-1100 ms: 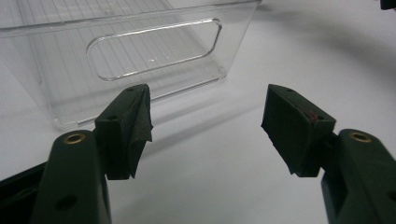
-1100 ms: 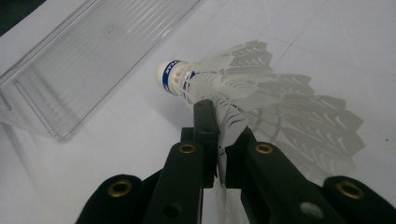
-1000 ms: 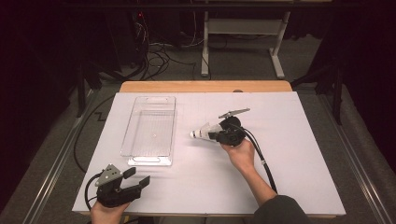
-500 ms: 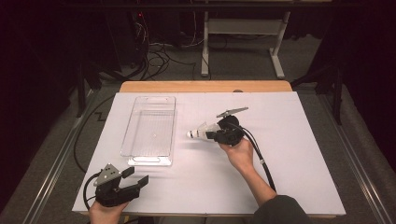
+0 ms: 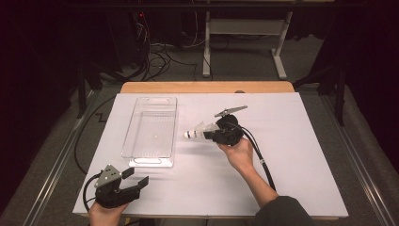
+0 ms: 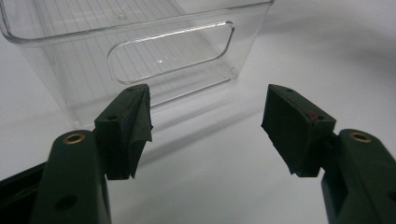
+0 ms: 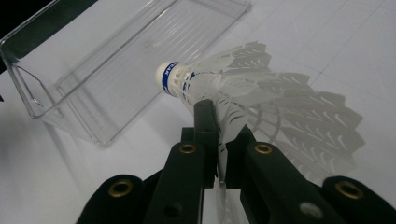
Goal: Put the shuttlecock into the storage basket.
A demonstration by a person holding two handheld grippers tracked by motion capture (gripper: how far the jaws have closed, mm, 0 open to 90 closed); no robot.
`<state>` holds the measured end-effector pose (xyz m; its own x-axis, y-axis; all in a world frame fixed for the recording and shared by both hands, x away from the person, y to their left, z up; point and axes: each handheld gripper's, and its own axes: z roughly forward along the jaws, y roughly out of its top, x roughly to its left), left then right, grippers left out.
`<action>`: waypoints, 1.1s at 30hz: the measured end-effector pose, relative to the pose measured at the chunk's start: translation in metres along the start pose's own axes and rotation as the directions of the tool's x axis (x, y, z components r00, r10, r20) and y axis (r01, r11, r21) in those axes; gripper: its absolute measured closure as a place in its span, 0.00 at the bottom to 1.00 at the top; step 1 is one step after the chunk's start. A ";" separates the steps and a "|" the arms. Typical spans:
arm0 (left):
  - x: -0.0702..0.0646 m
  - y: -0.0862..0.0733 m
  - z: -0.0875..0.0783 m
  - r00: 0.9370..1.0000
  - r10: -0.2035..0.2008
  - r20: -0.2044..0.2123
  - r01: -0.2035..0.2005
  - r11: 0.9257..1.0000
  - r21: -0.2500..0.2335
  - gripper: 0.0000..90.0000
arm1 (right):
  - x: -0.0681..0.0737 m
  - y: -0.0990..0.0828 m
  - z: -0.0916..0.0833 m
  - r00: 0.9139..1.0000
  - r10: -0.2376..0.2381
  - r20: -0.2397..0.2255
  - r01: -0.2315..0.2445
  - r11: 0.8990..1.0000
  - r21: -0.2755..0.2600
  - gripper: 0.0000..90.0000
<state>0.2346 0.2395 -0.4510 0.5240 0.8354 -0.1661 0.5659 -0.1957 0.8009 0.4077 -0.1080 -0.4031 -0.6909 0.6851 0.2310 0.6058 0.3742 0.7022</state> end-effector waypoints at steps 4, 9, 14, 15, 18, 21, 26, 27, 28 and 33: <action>0.001 0.000 0.000 1.000 -0.001 0.002 0.001 1.000 0.000 0.37 | 0.003 0.003 -0.001 1.000 -0.010 -0.008 0.010 1.000 -0.004 0.99; 0.002 0.000 0.000 1.000 -0.001 0.001 0.001 1.000 0.000 0.37 | 0.007 0.006 -0.002 1.000 -0.013 -0.019 0.013 1.000 -0.007 0.99; 0.003 0.000 -0.001 1.000 -0.011 0.001 0.011 1.000 -0.002 0.37 | 0.012 0.011 -0.002 0.999 -0.020 -0.031 0.020 1.000 -0.007 0.98; 0.003 0.000 -0.001 1.000 -0.010 0.001 0.010 1.000 -0.002 0.37 | 0.012 0.012 -0.002 0.999 -0.023 -0.033 0.022 1.000 -0.007 0.99; 0.003 0.000 -0.001 1.000 -0.010 0.001 0.010 1.000 -0.002 0.37 | 0.014 0.013 -0.002 0.999 -0.025 -0.035 0.024 1.000 -0.006 0.99; 0.004 0.000 -0.001 1.000 -0.010 0.001 0.010 1.000 0.000 0.37 | 0.017 0.016 -0.003 0.999 -0.030 -0.039 0.030 0.999 -0.012 0.99; 0.003 0.000 -0.001 1.000 -0.009 -0.001 0.009 1.000 -0.001 0.37 | 0.020 0.019 -0.003 0.998 -0.035 -0.043 0.035 0.999 -0.013 0.99; 0.004 0.000 -0.001 1.000 -0.006 -0.003 0.006 1.000 0.000 0.37 | 0.022 0.021 -0.003 0.998 -0.039 -0.042 0.038 0.999 -0.019 0.99; 0.003 0.000 -0.001 1.000 -0.006 -0.003 0.006 1.000 0.000 0.37 | 0.022 0.022 -0.003 0.998 -0.043 -0.041 0.042 0.999 -0.020 0.99; 0.004 0.000 -0.002 1.000 -0.006 -0.002 0.006 1.000 0.000 0.37 | 0.027 0.026 -0.002 0.998 -0.047 -0.050 0.046 0.999 -0.026 0.99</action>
<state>0.2353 0.2435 -0.4510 0.5196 0.8373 -0.1698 0.5692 -0.1910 0.7997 0.4043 -0.0812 -0.3769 -0.7375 0.6348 0.2305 0.5627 0.3888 0.7295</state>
